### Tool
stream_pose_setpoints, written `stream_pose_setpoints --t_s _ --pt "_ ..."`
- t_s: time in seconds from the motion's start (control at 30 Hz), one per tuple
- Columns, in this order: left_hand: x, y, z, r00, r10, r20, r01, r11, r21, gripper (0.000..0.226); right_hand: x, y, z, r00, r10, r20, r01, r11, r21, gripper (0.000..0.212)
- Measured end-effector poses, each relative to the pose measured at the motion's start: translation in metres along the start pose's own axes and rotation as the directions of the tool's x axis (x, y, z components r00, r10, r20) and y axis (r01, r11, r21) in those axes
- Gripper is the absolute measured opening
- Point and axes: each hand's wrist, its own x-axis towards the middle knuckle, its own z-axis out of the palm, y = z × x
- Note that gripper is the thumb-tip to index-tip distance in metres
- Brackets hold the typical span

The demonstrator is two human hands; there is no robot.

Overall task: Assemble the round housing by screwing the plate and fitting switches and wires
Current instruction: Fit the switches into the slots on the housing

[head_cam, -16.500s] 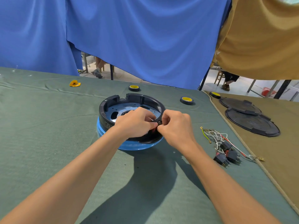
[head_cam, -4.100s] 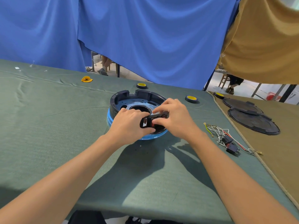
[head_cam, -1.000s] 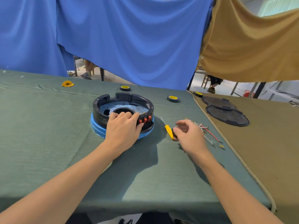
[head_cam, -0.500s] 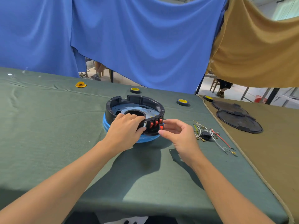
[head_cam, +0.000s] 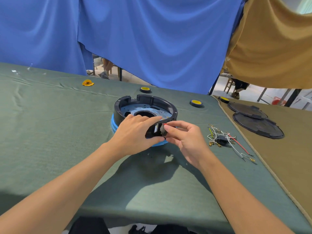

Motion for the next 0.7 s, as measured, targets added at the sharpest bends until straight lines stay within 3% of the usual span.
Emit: stream_pose_setpoints --t_s 0.17,0.3,0.4,0.57,0.7 --pt "0.001 -0.0005 0.0001 0.999 0.009 -0.042 -0.01 0.999 -0.039 0.044 0.0016 0.0001 0.004 1.0 -0.001 0.012 0.001 1.0 -0.008 0.009" --pt "-0.0008 -0.0019 0.0036 0.998 0.019 -0.06 -0.021 0.999 -0.036 0.042 0.0017 -0.0012 0.0038 0.997 0.069 0.019 -0.07 0.997 0.023 0.031" --pt "-0.0014 -0.0021 0.0038 0.998 0.029 -0.064 -0.032 0.999 -0.037 0.043 0.0014 -0.0021 0.0025 0.996 0.084 0.025 -0.085 0.995 0.042 0.032" --pt "-0.0026 -0.0026 0.0033 0.998 0.024 -0.061 -0.027 0.998 -0.053 0.042 0.0016 0.0006 0.0035 0.999 -0.044 0.021 0.046 0.989 -0.141 0.009" --pt "-0.0025 -0.003 0.0031 0.998 0.019 -0.052 -0.023 0.997 -0.068 0.042 0.0016 0.0013 0.0037 0.992 -0.122 0.031 0.126 0.948 -0.292 0.013"
